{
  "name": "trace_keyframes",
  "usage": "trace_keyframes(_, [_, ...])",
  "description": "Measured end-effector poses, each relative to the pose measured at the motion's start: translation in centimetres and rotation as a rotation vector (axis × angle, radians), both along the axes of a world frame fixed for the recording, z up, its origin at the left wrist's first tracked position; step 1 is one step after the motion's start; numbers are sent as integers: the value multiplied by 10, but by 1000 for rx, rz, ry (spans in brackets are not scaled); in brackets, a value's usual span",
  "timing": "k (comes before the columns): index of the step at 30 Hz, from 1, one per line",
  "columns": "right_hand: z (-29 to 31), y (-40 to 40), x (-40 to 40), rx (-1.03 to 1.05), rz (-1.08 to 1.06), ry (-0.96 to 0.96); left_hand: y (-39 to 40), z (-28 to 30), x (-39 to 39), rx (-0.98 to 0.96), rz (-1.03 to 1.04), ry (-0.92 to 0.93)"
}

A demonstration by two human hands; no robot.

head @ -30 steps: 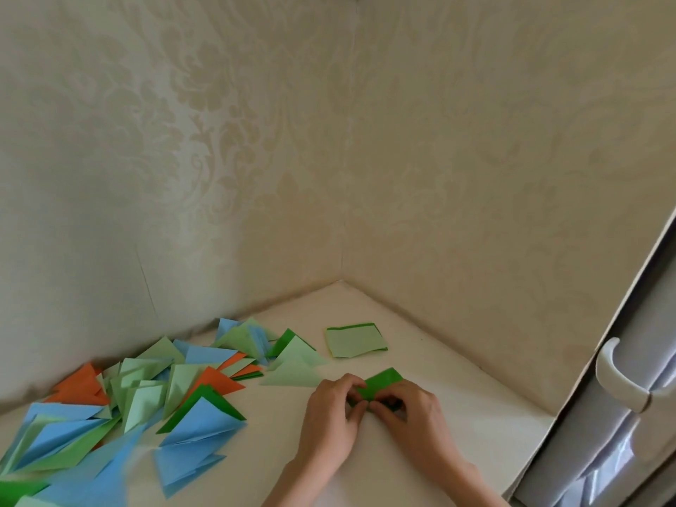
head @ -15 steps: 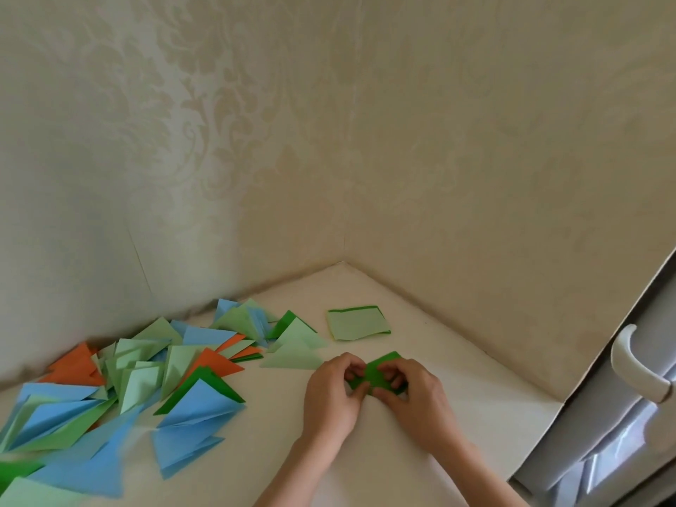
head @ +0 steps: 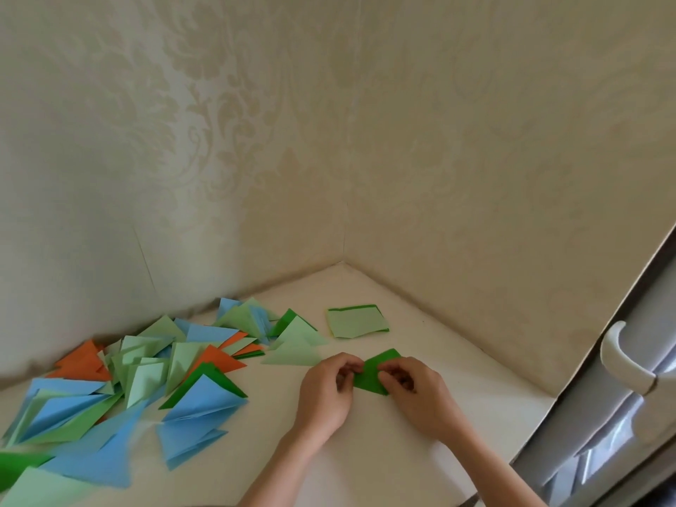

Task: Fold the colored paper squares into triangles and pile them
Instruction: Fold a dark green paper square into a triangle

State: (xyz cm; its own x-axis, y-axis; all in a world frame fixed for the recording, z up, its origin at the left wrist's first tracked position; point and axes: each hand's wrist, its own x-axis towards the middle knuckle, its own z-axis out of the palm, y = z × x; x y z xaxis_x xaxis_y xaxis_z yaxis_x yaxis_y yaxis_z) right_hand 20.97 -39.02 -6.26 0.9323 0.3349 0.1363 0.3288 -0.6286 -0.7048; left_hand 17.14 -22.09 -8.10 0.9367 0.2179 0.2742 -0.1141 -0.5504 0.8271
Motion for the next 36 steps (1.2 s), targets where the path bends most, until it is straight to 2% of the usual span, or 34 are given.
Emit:
trace_keyframes(4, [-8, 10, -10, -32, -10, -133, 6, 7, -6, -50, -143, 45])
trace_keyframes(7, [-8, 10, -9, -83, 47, -174, 14, 4, -12, 107, -175, 17])
trace_keyframes(10, [-2, 2, -7, -74, 89, -168, 19, 5, -18, 243, -102, -81])
trace_keyframes(13, [4, -6, -8, -87, 140, -171, 21, 6, -19, 309, -64, -159])
trace_keyframes(20, [-7, -10, -11, -40, 172, -235, 14, -1, -18, 423, -167, -211])
trace_keyframes(23, [-10, -14, -15, 20, 160, -254, 14, -3, -20, 420, -167, -229])
trace_keyframes(27, [-12, -22, -17, -57, 232, -272, 13, -4, -21, 383, -154, -214])
trace_keyframes(36, [-15, -8, -15, -41, 100, -293, 9, 7, -15, 236, -80, -93])
